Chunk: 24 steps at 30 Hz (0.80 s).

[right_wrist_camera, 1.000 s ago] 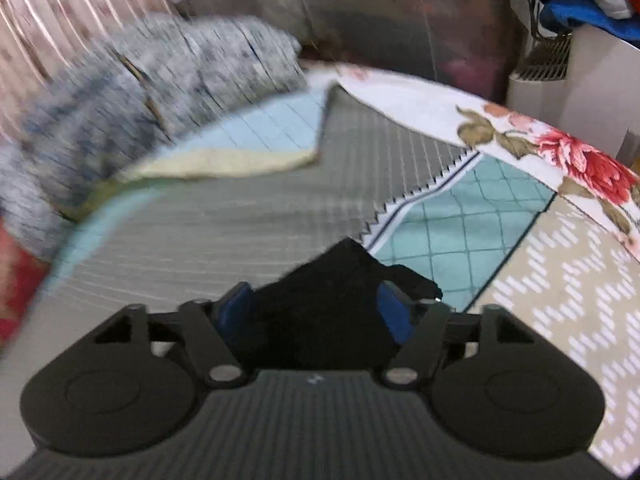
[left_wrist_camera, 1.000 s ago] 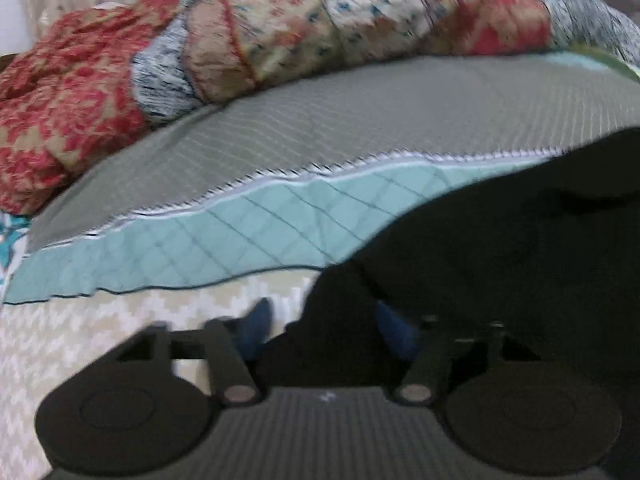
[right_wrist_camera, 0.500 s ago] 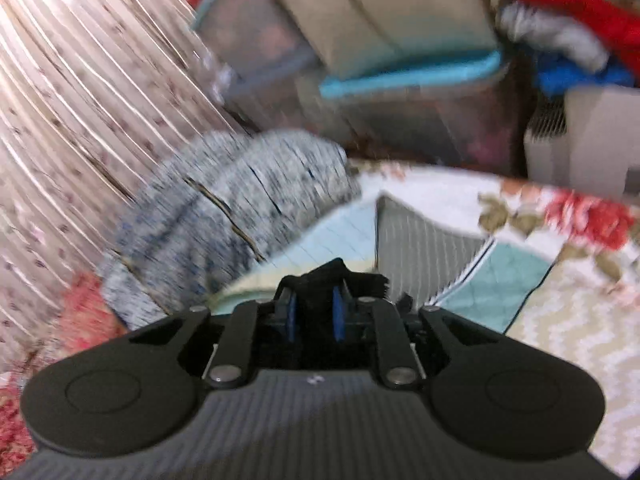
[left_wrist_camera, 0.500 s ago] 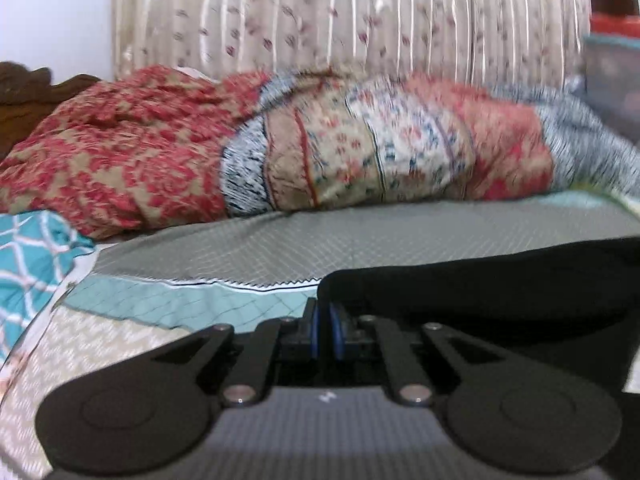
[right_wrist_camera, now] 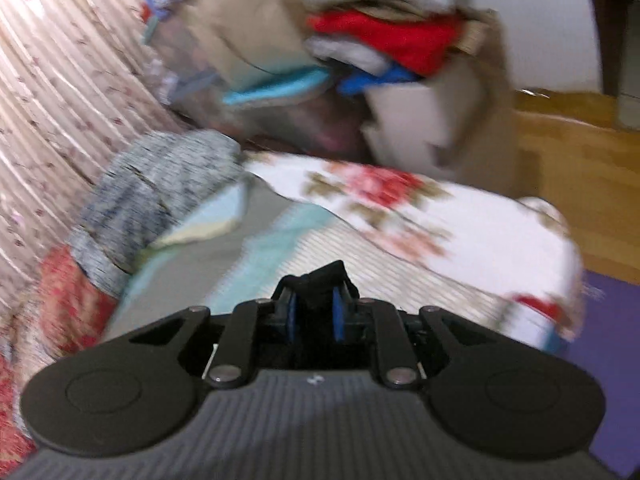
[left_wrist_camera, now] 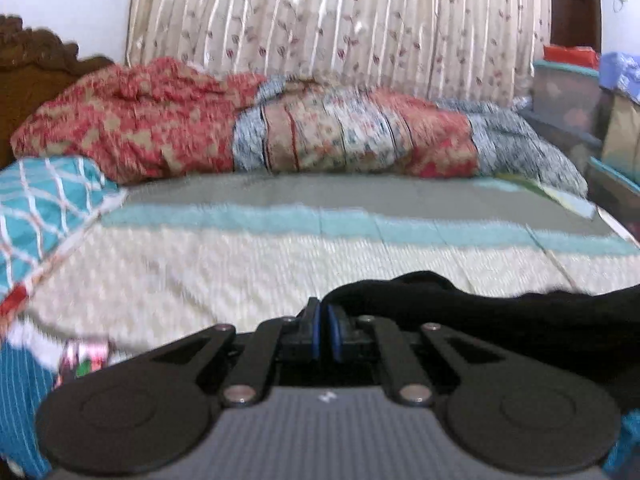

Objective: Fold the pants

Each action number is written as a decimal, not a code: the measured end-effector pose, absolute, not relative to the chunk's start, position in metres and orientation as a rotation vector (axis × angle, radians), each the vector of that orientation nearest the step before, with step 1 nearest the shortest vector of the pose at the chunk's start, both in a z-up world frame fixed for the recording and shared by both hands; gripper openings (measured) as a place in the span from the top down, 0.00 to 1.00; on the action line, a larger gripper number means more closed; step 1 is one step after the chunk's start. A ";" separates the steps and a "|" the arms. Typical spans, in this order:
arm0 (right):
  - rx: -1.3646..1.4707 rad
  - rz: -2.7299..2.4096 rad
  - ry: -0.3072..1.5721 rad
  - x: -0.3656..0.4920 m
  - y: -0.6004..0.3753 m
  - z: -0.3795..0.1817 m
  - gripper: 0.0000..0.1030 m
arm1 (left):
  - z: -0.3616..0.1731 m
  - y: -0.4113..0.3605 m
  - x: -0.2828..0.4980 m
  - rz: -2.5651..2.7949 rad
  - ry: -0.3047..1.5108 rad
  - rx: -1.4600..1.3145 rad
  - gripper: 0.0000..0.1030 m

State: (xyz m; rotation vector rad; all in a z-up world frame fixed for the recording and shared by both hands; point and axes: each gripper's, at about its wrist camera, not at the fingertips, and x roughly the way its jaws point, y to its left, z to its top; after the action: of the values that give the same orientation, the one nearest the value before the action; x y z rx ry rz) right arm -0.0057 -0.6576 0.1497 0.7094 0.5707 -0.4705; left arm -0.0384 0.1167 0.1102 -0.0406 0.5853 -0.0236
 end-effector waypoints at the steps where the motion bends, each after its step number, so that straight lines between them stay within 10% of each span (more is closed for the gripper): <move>1: 0.692 -0.491 0.596 -0.010 -0.657 0.143 0.80 | 0.105 0.114 -0.043 -0.023 0.603 -0.041 0.95; 7: 0.458 -0.617 0.655 -0.015 -0.634 0.116 0.39 | 0.074 0.092 -0.059 0.026 0.707 0.029 0.90; 13: 0.523 -0.592 0.582 -0.057 -0.651 0.106 0.39 | 0.089 0.115 -0.088 0.014 0.695 -0.124 0.54; 24: 0.505 -0.388 0.638 -0.025 -0.602 0.098 0.30 | 0.130 0.141 -0.018 0.053 0.629 -0.064 0.39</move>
State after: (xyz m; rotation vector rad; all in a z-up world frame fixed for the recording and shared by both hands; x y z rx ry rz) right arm -0.0252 -0.6017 0.0977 0.5049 0.6379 -0.3882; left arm -0.0177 0.1406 0.1295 -0.0640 0.6287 0.0532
